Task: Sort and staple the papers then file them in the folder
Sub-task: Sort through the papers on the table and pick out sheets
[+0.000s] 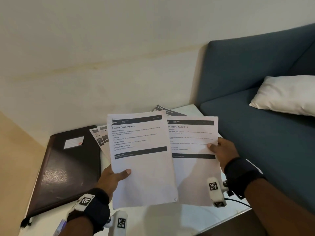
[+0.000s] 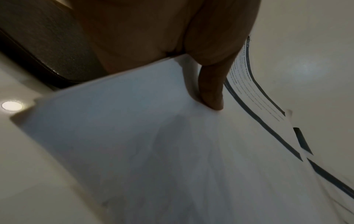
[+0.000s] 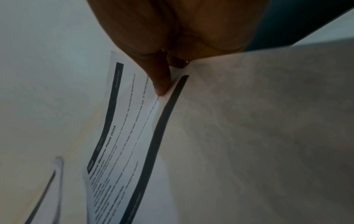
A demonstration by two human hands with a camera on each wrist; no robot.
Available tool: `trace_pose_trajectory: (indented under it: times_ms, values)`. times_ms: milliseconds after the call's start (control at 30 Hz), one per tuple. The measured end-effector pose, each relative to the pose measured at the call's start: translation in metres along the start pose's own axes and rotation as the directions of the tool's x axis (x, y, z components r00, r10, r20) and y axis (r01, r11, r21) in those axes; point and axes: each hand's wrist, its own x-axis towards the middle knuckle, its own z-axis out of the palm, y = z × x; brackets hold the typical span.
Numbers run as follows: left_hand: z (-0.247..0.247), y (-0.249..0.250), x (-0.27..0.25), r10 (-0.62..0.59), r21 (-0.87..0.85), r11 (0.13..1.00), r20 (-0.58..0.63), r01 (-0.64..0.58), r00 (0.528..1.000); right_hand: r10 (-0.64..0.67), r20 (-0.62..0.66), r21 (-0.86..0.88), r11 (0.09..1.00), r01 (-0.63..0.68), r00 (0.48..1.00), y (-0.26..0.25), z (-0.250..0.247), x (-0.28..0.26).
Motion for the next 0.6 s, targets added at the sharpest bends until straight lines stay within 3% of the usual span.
trace_pose_trajectory:
  times_ms: [233,600]
  values:
    - [-0.003,0.001,-0.003,0.01,-0.033,0.999,0.063,-0.008,0.998,-0.001,0.077,0.152,0.988,-0.01,0.997,-0.034,0.025,-0.02]
    - [-0.006,-0.001,-0.006,0.032,-0.09,0.996,0.167,-0.017,0.985,-0.045,0.213,0.225,0.974,-0.004,0.976,-0.061,0.068,-0.052]
